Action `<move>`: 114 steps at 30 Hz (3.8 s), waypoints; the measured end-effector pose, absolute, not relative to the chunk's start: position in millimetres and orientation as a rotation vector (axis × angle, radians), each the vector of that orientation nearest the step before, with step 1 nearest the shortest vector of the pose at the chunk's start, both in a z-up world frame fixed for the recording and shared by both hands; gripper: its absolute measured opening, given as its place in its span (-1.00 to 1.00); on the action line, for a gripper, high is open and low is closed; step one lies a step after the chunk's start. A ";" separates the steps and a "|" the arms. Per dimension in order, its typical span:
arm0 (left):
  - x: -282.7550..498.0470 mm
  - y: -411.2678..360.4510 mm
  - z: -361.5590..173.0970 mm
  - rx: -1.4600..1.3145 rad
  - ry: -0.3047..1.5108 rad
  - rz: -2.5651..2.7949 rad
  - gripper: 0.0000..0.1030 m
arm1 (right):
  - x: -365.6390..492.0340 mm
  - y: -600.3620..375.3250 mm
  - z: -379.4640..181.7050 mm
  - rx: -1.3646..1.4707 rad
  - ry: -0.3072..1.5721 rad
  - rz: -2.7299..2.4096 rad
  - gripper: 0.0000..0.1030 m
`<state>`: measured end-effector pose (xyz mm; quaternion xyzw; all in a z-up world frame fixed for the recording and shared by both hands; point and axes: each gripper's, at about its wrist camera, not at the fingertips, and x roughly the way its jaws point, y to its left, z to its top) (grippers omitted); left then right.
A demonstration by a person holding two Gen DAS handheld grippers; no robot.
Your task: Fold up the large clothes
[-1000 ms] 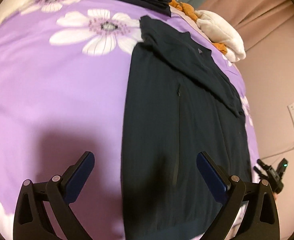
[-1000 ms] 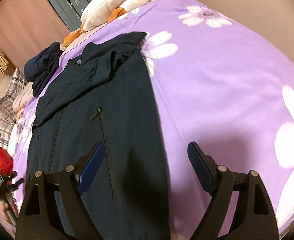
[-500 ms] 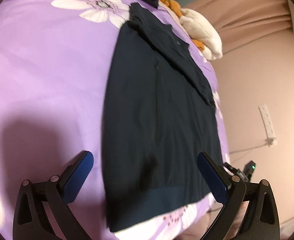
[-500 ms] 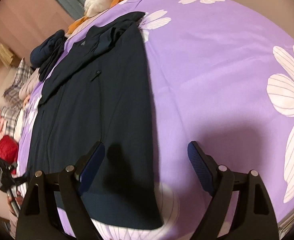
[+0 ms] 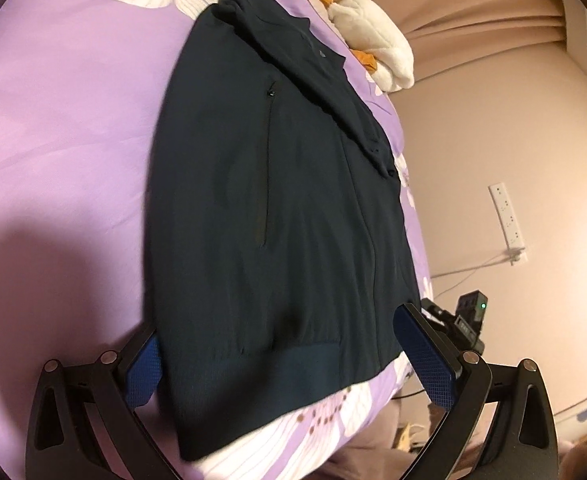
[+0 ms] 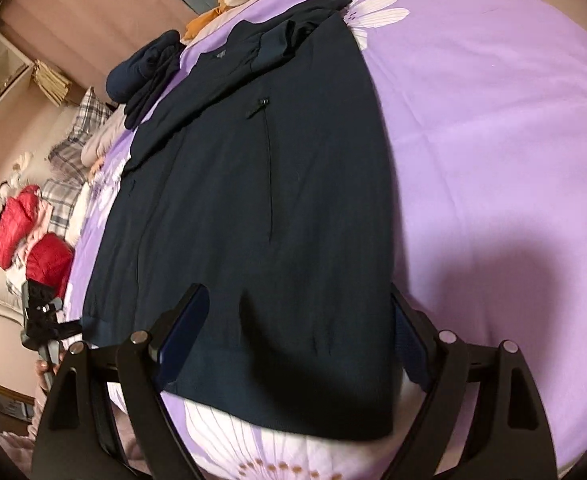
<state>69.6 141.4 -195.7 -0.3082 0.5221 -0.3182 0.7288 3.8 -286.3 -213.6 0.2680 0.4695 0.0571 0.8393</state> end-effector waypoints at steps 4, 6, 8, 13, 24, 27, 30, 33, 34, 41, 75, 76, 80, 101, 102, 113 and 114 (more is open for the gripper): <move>77.0 131.3 -194.5 -0.675 1.157 -0.734 0.97 | 12.9 -294.5 -213.0 0.643 0.973 0.142 0.68; 80.2 127.8 -195.6 -0.683 1.163 -0.749 0.97 | 16.9 -300.2 -214.1 0.693 0.967 0.152 0.68; 84.0 125.8 -195.5 -0.679 1.169 -0.752 0.97 | 21.3 -302.6 -214.9 0.729 0.956 0.161 0.68; 91.0 120.7 -197.1 -0.707 1.185 -0.780 0.97 | 27.5 -301.3 -214.8 0.758 0.942 0.176 0.68; 77.7 129.8 -202.5 -0.750 1.224 -0.761 0.97 | 14.4 -301.7 -216.3 0.778 0.954 0.204 0.51; 72.2 132.0 -202.2 -0.759 1.237 -0.758 0.97 | 4.5 -305.3 -217.6 0.798 0.956 0.202 0.48; 65.7 132.7 -201.0 -0.744 1.251 -0.758 0.97 | -2.3 -306.3 -217.0 0.795 0.996 0.210 0.48; 60.7 131.9 -200.7 -0.725 1.258 -0.757 0.97 | -10.4 -305.3 -216.3 0.771 1.040 0.222 0.48; 60.4 130.5 -200.6 -0.724 1.258 -0.756 0.97 | -13.5 -304.0 -216.5 0.763 1.046 0.224 0.48; 68.6 123.7 -202.4 -0.734 1.292 -0.719 0.98 | -5.8 -293.9 -219.1 0.741 1.040 0.207 0.55; 52.8 103.3 -185.5 -0.494 1.234 -0.482 0.37 | 8.2 -291.9 -219.8 0.721 1.016 0.168 -0.10; 52.6 100.8 -184.7 -0.479 1.233 -0.475 0.37 | 8.2 -291.8 -219.4 0.718 1.017 0.165 -0.10; 50.5 99.6 -183.7 -0.446 1.227 -0.467 0.35 | 8.5 -290.1 -218.7 0.710 1.019 0.158 -0.10; 46.2 89.8 -181.0 -0.322 1.195 -0.412 0.14 | 9.9 -289.9 -218.9 0.685 1.023 0.141 -0.21; 45.8 89.5 -181.0 -0.318 1.195 -0.411 0.14 | 10.1 -290.3 -218.9 0.685 1.023 0.141 -0.22; 44.1 91.9 -182.1 -0.345 1.187 -0.397 -0.01 | 9.3 -292.2 -219.5 0.690 1.023 0.134 -0.32; 44.0 93.1 -182.3 -0.349 1.186 -0.392 -0.07 | 8.9 -292.5 -219.6 0.691 1.022 0.132 -0.35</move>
